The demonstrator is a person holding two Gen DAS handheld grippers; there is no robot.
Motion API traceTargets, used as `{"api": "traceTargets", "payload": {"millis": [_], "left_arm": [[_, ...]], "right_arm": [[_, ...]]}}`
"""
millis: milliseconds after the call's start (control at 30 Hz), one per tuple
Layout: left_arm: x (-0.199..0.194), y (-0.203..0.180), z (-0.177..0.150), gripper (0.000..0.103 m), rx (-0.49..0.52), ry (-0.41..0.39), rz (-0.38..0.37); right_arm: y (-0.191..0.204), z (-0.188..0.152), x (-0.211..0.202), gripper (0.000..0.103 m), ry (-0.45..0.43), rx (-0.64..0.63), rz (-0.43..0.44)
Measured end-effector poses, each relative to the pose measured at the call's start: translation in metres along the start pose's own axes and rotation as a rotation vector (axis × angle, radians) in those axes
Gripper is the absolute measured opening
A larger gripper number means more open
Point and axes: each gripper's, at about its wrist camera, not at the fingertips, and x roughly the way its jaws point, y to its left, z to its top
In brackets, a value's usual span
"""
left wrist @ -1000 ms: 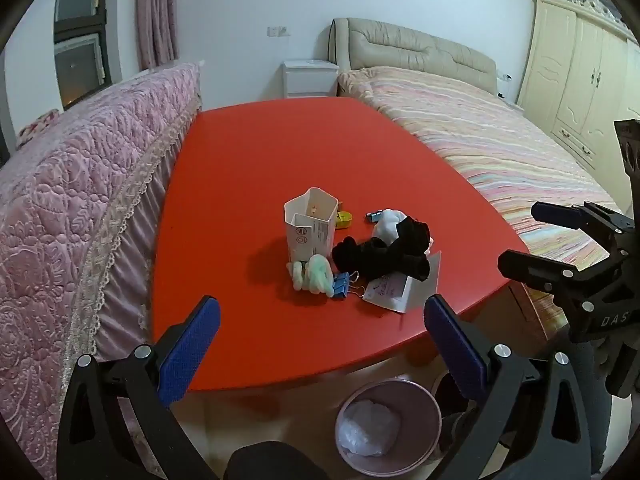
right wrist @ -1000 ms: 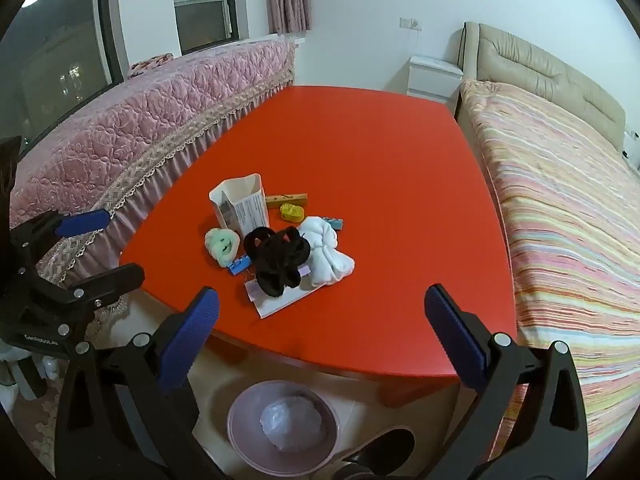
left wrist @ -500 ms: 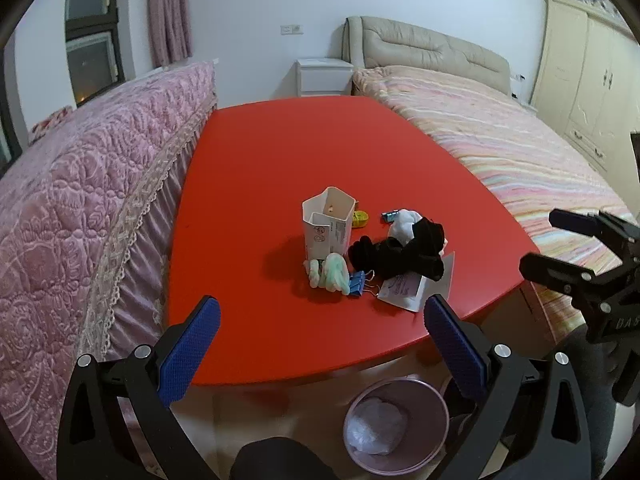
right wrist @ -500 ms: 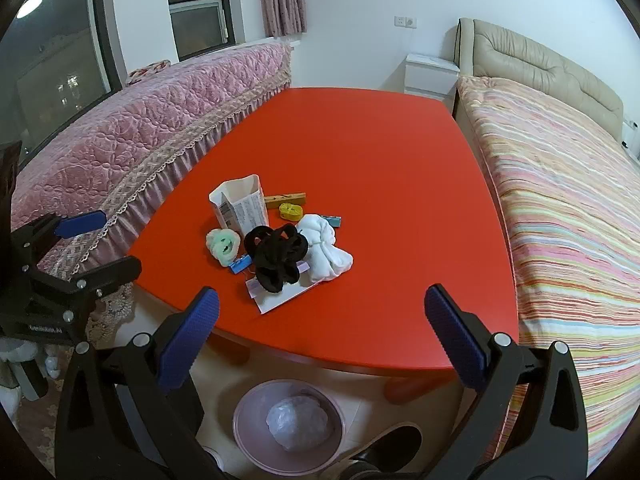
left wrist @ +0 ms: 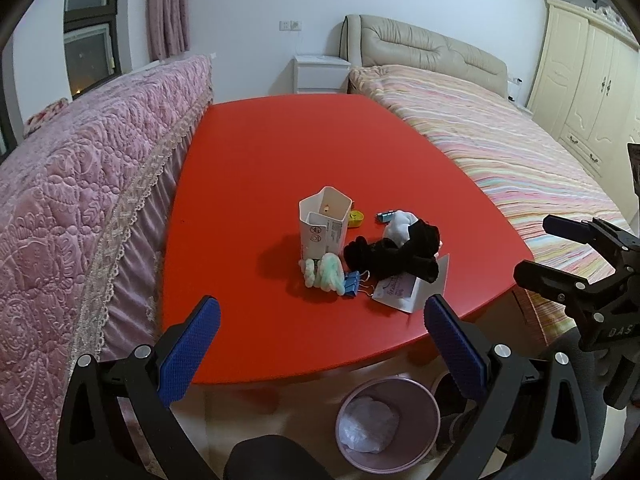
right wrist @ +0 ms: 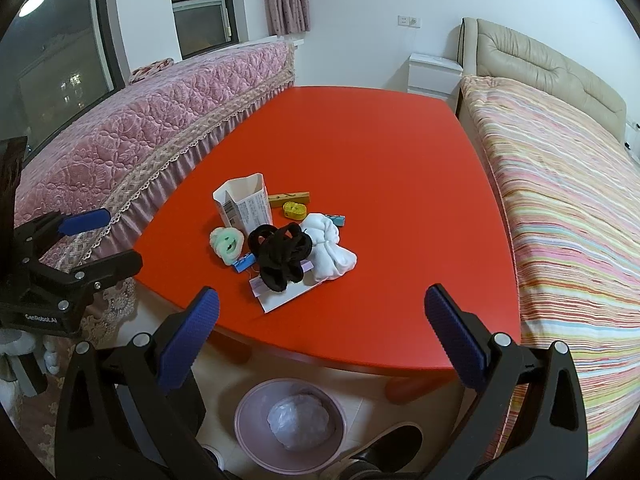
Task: Collect trash
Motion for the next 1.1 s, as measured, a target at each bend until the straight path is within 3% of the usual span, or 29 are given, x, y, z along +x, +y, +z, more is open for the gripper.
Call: {"api": "traceTargets", "payload": {"millis": [1100], "left_arm": [[0.0029,-0.0019,-0.0010,0.097,0.020,0.008,0.002]], "right_arm": [[-0.0007,-0.0047,0.0024,0.100,0.022,-0.001,0.002]]}}
